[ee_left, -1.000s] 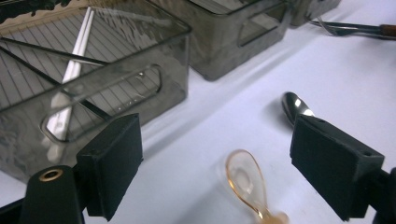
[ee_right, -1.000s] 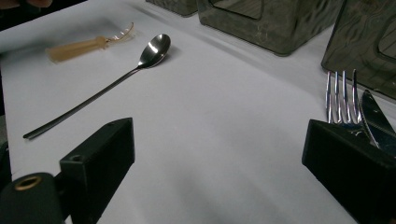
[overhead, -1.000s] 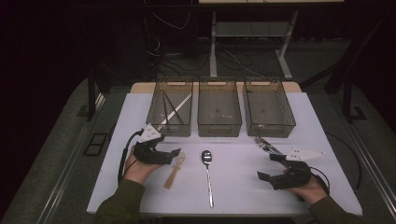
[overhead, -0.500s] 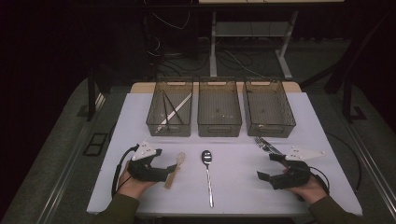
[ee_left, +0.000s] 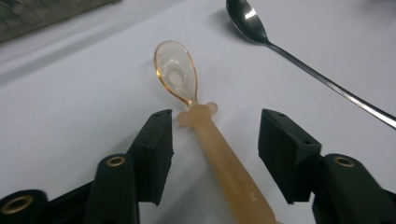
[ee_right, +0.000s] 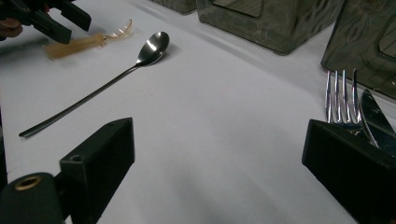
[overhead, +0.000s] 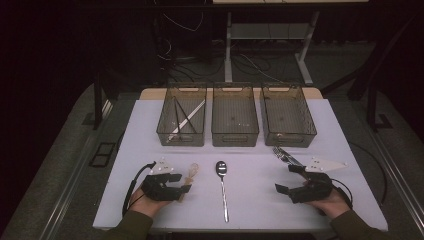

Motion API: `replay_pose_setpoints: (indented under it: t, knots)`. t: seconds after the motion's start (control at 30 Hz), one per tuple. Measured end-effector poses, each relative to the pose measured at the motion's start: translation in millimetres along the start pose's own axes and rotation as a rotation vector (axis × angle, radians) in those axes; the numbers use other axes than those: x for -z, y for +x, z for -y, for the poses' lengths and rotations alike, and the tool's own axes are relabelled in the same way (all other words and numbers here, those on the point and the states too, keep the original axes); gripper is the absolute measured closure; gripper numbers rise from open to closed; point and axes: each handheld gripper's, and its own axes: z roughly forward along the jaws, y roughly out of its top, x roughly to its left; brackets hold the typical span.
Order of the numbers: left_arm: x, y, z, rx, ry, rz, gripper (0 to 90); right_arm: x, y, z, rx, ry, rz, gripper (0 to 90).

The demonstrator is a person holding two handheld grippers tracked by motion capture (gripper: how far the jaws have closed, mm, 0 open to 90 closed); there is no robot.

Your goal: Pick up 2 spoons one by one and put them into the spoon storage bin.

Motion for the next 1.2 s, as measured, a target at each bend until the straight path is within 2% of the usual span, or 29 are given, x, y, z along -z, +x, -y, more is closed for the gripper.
replay_pose_setpoints:
  t: [0.13, 0.23, 0.43, 0.53, 0.57, 0.7, 0.9, 1.03, 1.2]
  knots:
    - [-2.4, -2.3, 1.3, 0.006, 0.039, 0.016, 50.0, 0.1, 0.1, -0.2, 0.001, -0.003, -0.001, 9.5]
    - [-4.6, -5.1, 1.7, -0.019, 0.08, 0.011, 53.1, 0.0, 0.0, -0.2, -0.001, 0.0, 0.0, 9.5]
    - [-5.9, -11.4, 0.4, -0.092, 0.109, -0.046, 59.1, -0.4, 0.6, -0.2, 0.0, -0.001, -0.002, 9.5]
    - [-6.2, -12.7, -0.5, -0.104, 0.119, -0.06, 61.4, -0.4, 0.5, -0.2, -0.001, -0.001, -0.002, 9.5]
    - [-6.3, -12.8, -0.5, -0.094, 0.117, -0.061, 62.6, -0.5, 0.5, -0.2, 0.0, -0.001, -0.002, 9.5]
    - [-6.1, -12.3, -1.8, -0.096, 0.124, -0.057, 66.6, -0.5, 0.8, -0.3, 0.001, -0.001, -0.004, 9.5]
    - [-6.6, -13.9, -3.8, -0.112, 0.142, -0.028, 75.1, -0.5, 0.9, -0.3, 0.001, -0.001, -0.004, 9.5]
    - [-7.0, -13.8, -4.2, -0.122, 0.14, -0.023, 75.9, -0.4, 0.8, -0.4, 0.002, -0.003, -0.005, 9.5]
    - [-6.3, -12.4, -4.4, -0.112, 0.135, -0.001, 75.9, -0.3, 0.7, -0.5, 0.003, -0.004, -0.005, 9.5]
